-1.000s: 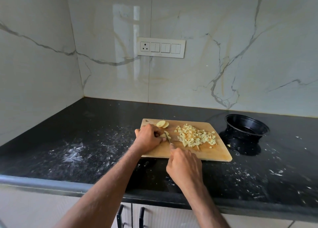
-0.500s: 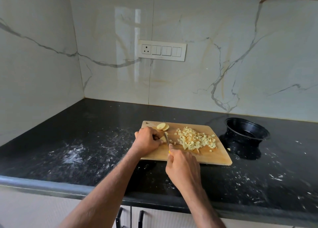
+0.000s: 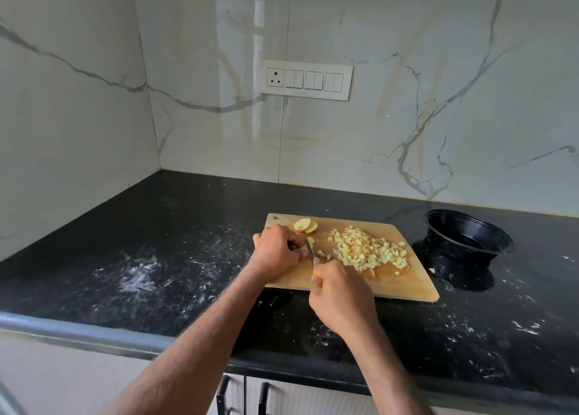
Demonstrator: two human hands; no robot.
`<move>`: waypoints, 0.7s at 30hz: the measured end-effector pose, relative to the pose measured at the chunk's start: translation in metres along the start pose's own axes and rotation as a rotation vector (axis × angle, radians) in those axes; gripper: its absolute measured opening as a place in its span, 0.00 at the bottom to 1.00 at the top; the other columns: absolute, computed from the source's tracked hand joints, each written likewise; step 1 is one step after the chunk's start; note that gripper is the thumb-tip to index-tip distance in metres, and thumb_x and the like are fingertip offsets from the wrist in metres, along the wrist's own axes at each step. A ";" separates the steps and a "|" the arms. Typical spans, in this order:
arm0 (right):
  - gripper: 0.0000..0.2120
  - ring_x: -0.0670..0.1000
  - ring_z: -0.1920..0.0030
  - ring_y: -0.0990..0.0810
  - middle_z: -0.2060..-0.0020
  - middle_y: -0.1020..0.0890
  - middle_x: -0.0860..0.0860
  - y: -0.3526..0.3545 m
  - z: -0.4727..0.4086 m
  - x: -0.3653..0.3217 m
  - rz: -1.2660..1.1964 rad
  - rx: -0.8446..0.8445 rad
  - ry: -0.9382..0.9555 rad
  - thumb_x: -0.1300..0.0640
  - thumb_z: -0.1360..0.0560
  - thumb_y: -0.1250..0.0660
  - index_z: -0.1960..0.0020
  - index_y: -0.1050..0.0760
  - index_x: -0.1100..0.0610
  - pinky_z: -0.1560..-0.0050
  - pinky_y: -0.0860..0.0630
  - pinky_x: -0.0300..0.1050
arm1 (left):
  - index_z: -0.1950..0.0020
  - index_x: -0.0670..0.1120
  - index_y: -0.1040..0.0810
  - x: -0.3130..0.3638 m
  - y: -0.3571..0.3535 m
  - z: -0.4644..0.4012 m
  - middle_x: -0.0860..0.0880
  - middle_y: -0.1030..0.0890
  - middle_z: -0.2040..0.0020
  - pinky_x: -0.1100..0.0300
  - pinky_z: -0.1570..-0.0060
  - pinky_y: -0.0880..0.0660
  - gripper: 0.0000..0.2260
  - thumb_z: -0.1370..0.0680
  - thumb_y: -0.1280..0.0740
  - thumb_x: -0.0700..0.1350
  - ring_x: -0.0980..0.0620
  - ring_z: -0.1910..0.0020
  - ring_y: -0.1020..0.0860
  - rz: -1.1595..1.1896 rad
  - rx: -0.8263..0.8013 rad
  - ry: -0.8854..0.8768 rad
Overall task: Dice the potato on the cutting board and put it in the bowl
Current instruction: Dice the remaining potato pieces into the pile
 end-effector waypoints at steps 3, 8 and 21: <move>0.13 0.43 0.70 0.24 0.61 0.18 0.44 -0.005 0.001 -0.010 0.035 0.026 0.014 0.54 0.18 0.37 0.36 0.21 0.53 0.74 0.34 0.33 | 0.57 0.52 0.14 -0.001 -0.001 -0.001 0.58 0.17 0.57 0.52 0.45 0.38 0.02 0.26 0.26 0.45 0.55 0.53 0.24 0.016 -0.013 0.008; 0.16 0.41 0.74 0.28 0.68 0.24 0.43 -0.001 0.003 -0.012 0.122 0.059 0.029 0.56 0.19 0.38 0.31 0.24 0.51 0.76 0.36 0.36 | 0.55 0.52 0.14 -0.001 -0.002 0.000 0.57 0.18 0.57 0.53 0.48 0.41 0.02 0.27 0.26 0.46 0.54 0.53 0.26 0.002 0.007 0.015; 0.22 0.42 0.65 0.24 0.60 0.16 0.43 0.015 0.013 0.001 -0.008 0.132 0.000 0.50 0.18 0.37 0.25 0.31 0.50 0.66 0.28 0.31 | 0.61 0.52 0.15 -0.001 0.006 0.004 0.59 0.19 0.63 0.47 0.41 0.26 0.05 0.29 0.21 0.49 0.53 0.54 0.20 0.039 -0.003 0.065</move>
Point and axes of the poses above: each hand's wrist, its own z-axis away from the middle knuckle, its own y-axis out of the back of the hand, x = y × z, the point moved 8 cm from there along -z, towards the middle knuckle
